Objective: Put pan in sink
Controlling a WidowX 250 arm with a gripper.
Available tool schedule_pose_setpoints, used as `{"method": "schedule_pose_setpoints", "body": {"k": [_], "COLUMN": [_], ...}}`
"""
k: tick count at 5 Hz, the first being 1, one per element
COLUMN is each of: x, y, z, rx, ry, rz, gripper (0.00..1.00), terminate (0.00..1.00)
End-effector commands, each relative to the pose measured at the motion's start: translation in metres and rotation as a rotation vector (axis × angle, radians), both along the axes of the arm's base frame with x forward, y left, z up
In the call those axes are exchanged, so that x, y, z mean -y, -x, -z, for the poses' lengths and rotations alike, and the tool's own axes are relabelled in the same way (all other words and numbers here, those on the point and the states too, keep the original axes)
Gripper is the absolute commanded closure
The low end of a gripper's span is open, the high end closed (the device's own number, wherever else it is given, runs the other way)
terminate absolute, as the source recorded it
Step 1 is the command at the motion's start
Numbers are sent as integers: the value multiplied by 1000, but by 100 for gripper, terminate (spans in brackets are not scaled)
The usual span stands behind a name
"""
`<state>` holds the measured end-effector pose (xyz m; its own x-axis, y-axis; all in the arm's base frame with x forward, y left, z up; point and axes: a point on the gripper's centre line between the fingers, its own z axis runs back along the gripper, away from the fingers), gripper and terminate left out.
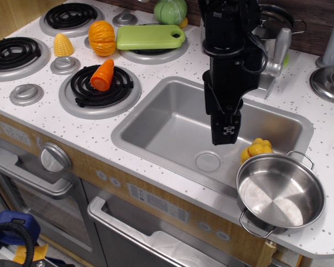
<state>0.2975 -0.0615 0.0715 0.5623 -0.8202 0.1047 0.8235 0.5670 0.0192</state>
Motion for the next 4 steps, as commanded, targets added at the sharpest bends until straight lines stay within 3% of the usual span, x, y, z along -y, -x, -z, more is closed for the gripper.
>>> {"method": "schedule_pose_setpoints", "body": {"k": [1, 2, 3, 4], "x": [25, 33, 28, 25], "y": [2, 4, 2, -1], "z": [-7, 15, 31, 45], "rx": [54, 112, 153, 185], "ry": [31, 61, 119, 135], "rz": [-96, -160, -178, -172], "gripper": [0, 0, 0, 0], "terminate": [0, 0, 0, 0]}}
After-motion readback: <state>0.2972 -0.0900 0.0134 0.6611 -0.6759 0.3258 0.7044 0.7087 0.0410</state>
